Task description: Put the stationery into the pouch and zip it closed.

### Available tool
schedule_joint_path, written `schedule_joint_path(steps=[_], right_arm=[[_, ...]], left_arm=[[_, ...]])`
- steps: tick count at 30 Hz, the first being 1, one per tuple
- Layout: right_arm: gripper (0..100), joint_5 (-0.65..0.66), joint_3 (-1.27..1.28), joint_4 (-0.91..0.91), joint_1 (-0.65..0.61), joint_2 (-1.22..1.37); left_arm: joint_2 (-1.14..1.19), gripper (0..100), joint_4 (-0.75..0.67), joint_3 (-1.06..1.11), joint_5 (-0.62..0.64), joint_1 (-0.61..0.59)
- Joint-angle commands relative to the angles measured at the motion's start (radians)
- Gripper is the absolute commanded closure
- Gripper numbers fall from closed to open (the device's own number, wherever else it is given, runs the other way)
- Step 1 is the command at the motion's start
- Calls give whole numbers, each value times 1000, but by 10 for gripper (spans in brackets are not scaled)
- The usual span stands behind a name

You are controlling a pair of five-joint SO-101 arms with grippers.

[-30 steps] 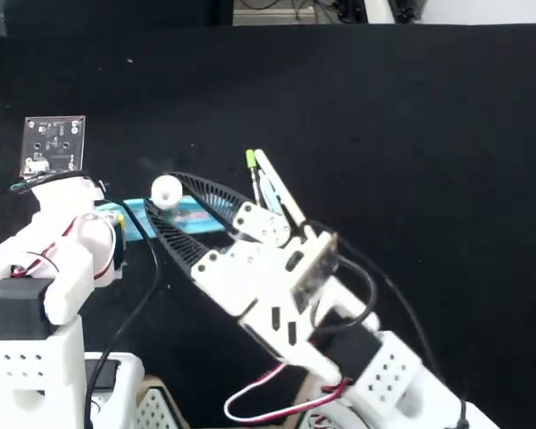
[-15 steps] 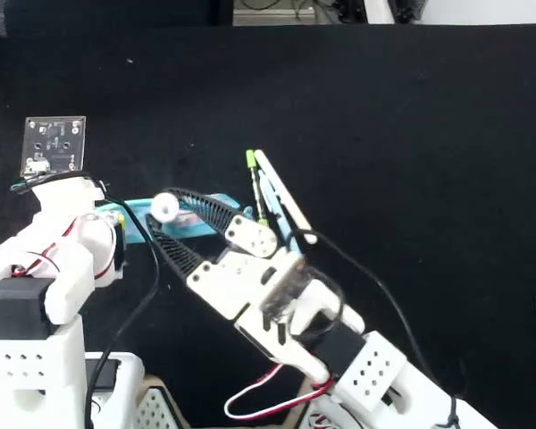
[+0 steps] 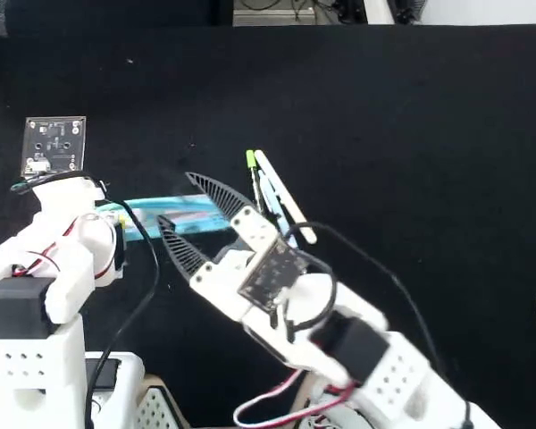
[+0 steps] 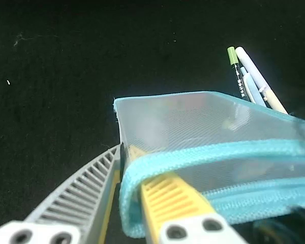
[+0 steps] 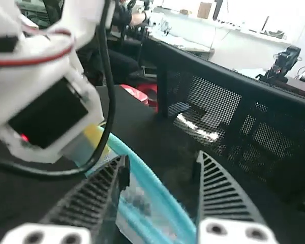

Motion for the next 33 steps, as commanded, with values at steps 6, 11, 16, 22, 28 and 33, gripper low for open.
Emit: schedule_joint_path(steps=[6, 11, 16, 22, 28, 33], right_arm=[[836, 9, -450, 493, 244, 10], [836, -66, -346, 529, 499, 67], [836, -95, -117, 457, 609, 150], [836, -95, 58, 316, 671, 311], [837, -34, -74, 365, 713, 618], [837, -32, -335, 523, 710, 970]], left_arm=[[3, 970, -9, 4, 5, 1], [3, 970, -9, 4, 5, 1], [3, 970, -9, 4, 5, 1], [3, 970, -9, 4, 5, 1], [5, 970, -9, 4, 5, -1], [3, 970, -8, 4, 5, -4]])
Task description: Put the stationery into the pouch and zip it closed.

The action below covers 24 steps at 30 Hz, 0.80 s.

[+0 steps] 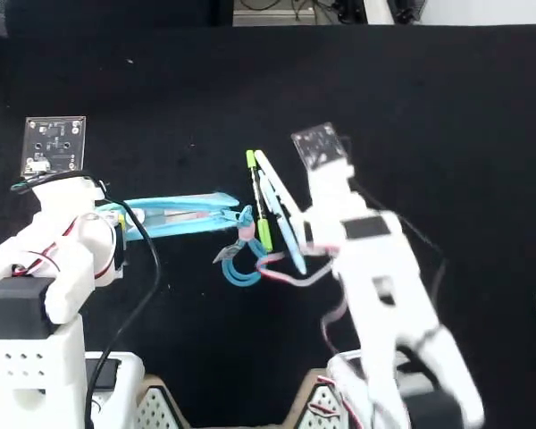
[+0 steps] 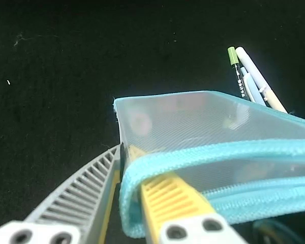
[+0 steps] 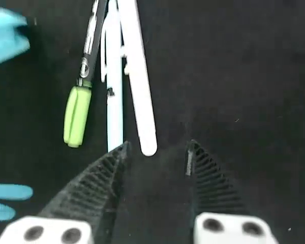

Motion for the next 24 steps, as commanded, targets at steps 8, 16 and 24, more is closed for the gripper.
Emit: schedule_joint_path(steps=[8, 16, 24], right_arm=[[837, 14, -374, 114, -40, 501], [874, 196, -509, 112, 49, 645], [989, 288, -507, 138, 132, 699]], left_arm=[[3, 970, -8, 4, 5, -4], [3, 970, -8, 4, 5, -7], [3, 970, -6, 4, 5, -5]])
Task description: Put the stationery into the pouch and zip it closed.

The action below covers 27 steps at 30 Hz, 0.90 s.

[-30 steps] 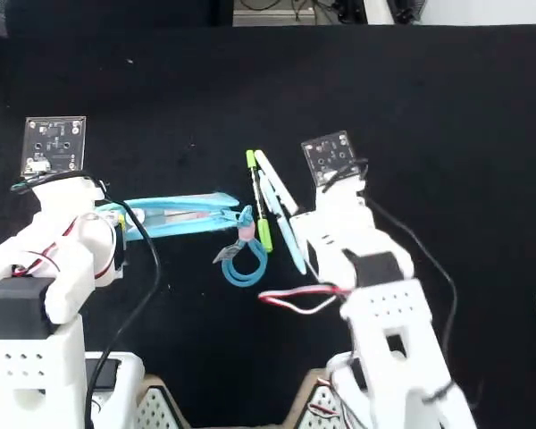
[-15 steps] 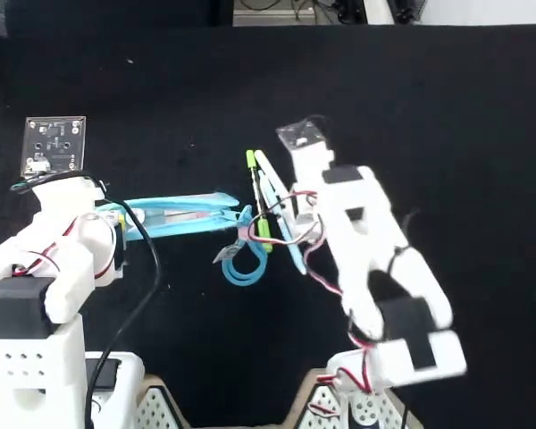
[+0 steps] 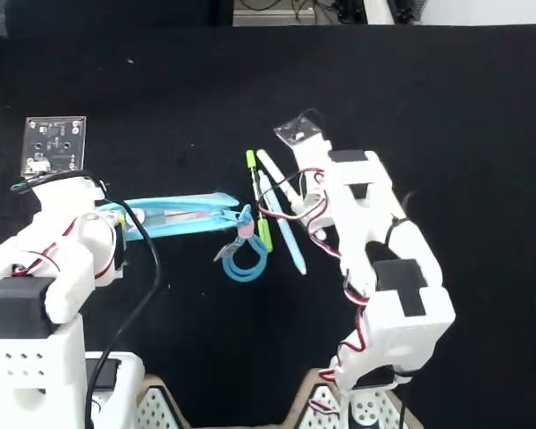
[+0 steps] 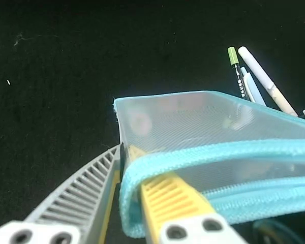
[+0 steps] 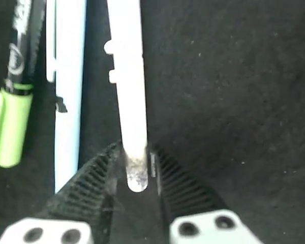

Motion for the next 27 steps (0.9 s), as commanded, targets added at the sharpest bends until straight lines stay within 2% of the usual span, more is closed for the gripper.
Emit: schedule_joint_path(steps=[1, 8, 12, 17, 22, 27], right_arm=[[987, 18, -25, 35, 69, -15], [987, 51, -16, 212, 269, -168], [957, 109, 68, 224, 308, -225], [770, 135, 133, 222, 287, -240], [793, 68, -25, 285, 235, -229], [799, -40, -251, 321, 100, -148]], left_arm=[[3, 970, -6, 4, 5, -7], [3, 970, -6, 4, 5, -1], [3, 970, -8, 4, 5, 1], [3, 970, -8, 4, 5, 1], [3, 970, -8, 4, 5, 1], [3, 970, -6, 4, 5, 1]])
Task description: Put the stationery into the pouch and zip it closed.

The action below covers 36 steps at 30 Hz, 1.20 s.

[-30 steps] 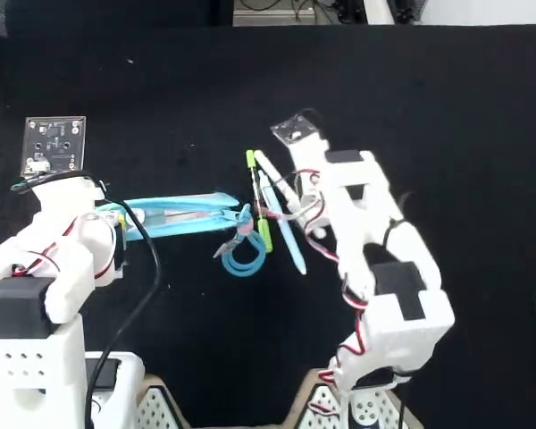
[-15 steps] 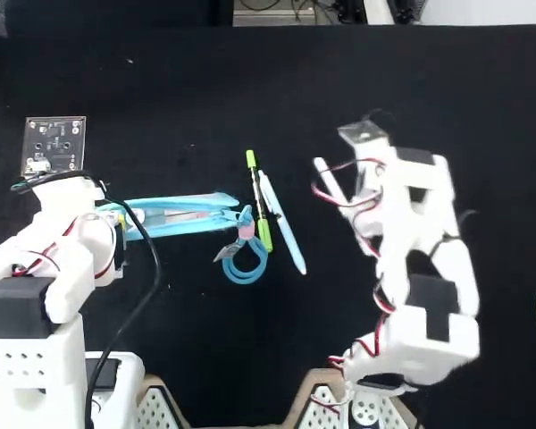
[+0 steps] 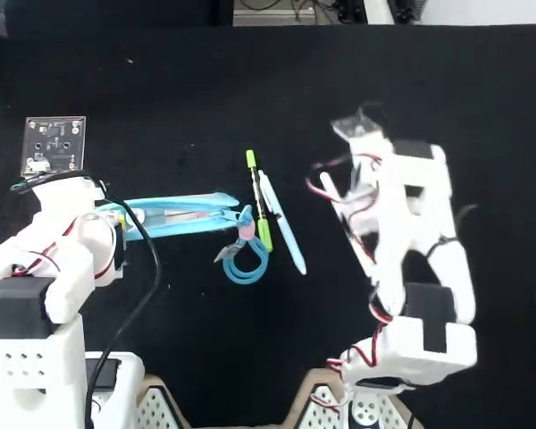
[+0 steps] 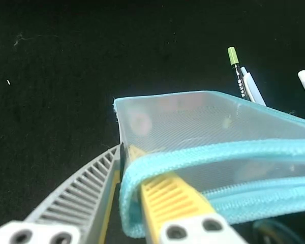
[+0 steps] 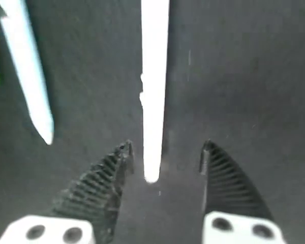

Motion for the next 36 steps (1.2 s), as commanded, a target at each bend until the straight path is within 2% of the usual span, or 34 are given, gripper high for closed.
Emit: schedule_joint_path(steps=[1, 4, 7, 17, 20, 24, 31, 36], right_arm=[[800, -77, -176, -21, -98, 53], [801, -89, -255, -95, -118, 176], [802, -41, -346, -109, -115, 305], [805, 0, -727, 18, -115, 595], [869, -8, -806, 92, -132, 657], [943, -34, -852, 143, -129, 751], [886, -48, -894, 147, -91, 811], [917, -46, -897, 203, -89, 768]], left_arm=[[3, 970, -6, 4, 5, 1], [3, 970, -6, 4, 5, -4], [3, 970, -6, 4, 5, -7], [3, 970, -8, 4, 5, -1], [3, 970, -8, 4, 5, -1], [3, 970, -8, 4, 5, -1], [3, 970, -6, 4, 5, 1], [3, 970, -6, 4, 5, 1]])
